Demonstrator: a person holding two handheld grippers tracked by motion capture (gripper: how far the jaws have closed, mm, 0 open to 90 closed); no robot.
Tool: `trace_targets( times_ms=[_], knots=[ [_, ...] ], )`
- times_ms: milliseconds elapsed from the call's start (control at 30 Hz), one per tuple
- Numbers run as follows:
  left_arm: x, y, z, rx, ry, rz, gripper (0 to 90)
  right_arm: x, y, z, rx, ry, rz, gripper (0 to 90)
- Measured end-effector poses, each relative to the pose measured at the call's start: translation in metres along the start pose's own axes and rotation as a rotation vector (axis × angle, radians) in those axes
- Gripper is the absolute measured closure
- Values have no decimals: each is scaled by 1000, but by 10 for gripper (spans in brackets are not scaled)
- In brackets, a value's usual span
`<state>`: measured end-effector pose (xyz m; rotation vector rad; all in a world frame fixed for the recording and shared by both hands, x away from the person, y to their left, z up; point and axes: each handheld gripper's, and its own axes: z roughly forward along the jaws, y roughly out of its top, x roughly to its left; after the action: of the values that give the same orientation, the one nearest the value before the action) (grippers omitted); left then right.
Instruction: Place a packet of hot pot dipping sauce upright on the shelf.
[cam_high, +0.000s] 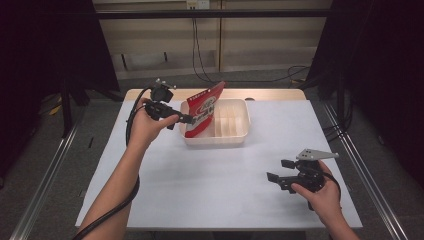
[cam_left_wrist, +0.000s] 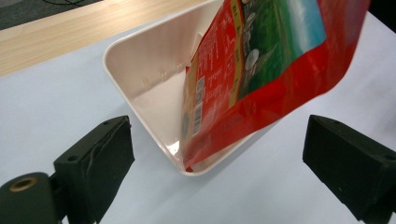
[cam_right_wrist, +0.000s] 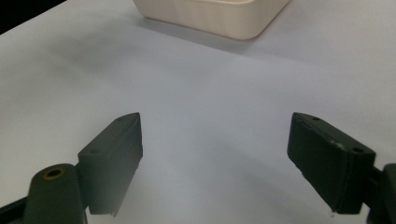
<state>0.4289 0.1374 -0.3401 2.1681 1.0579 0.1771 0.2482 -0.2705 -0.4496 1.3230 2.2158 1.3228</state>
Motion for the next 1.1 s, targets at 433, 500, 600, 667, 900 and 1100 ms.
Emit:
trace_targets(
  times_ms=[433, 500, 600, 667, 900, 1100],
  knots=[
    [4, -21, 4, 4, -5, -20, 84, -1, 0, 0, -4, -2, -4, 184],
    [5, -24, 5, 6, -8, -16, 84, -1, 0, 0, -3, -1, -4, 184],
    [5, -28, 6, 3, -12, -16, 84, 0, 0, 0, -2, 0, -3, 184],
    [5, -30, 7, 0, -16, -20, 84, 0, 0, 0, -1, 1, -3, 184],
    [3, -40, 7, -2, -21, -14, 84, -1, 0, 0, -2, -1, -3, 184],
    [2, -48, 9, -12, -24, -26, 84, 1, 0, 0, 0, -1, -4, 184]
  ],
)
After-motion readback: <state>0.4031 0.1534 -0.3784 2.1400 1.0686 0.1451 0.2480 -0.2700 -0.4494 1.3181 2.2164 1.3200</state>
